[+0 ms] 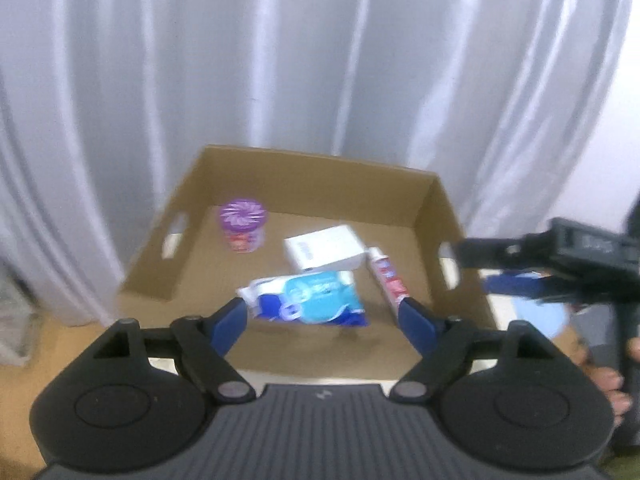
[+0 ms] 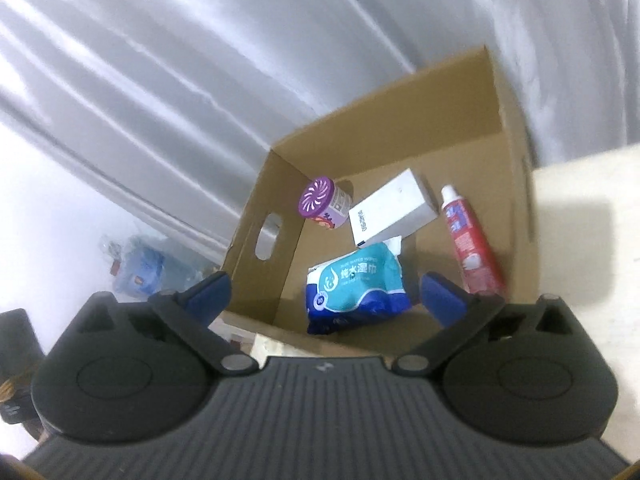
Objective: Organize objects
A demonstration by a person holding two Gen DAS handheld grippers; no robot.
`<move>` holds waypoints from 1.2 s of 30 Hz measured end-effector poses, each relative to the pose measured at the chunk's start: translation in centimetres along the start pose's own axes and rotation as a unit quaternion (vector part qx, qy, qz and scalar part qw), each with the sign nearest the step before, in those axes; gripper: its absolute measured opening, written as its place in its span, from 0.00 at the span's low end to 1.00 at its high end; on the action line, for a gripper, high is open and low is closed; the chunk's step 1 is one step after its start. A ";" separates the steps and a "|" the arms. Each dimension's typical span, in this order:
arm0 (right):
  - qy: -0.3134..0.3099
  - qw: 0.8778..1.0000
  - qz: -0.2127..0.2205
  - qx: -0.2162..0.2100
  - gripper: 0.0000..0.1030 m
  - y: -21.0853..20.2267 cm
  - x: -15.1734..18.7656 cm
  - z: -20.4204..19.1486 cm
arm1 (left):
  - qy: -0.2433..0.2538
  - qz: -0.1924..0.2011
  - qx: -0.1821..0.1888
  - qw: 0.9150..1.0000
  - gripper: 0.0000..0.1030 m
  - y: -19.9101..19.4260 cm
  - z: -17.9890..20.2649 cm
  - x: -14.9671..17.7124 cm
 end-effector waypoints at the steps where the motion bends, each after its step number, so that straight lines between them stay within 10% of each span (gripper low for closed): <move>1: -0.013 1.000 0.006 0.008 0.99 -0.7 0.5 -0.2 | -0.004 0.007 -0.022 1.000 0.82 -0.6 0.2 0.9; 11: -0.143 0.980 0.050 0.127 0.99 -5.3 5.4 -3.5 | -0.031 0.080 -0.130 0.988 0.99 -4.3 0.8 7.5; 22: -0.270 0.925 0.143 0.226 0.99 -7.5 8.9 -8.9 | -0.052 0.106 -0.097 0.988 0.99 -6.7 -0.4 9.6; 36: -0.205 0.954 0.063 0.210 0.99 -4.6 9.5 -7.3 | -0.044 0.072 -0.081 0.993 1.00 -3.5 -2.1 7.9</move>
Point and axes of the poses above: each gripper's, at about its wrist camera, not at the fingertips, and y roughly the way its jaws point, z to its right, x to its underside, the point moved 4 cm from there along y, roughly the way its jaws point, and after that the axes turned 11 degrees about -z, right-handed, at the moved point
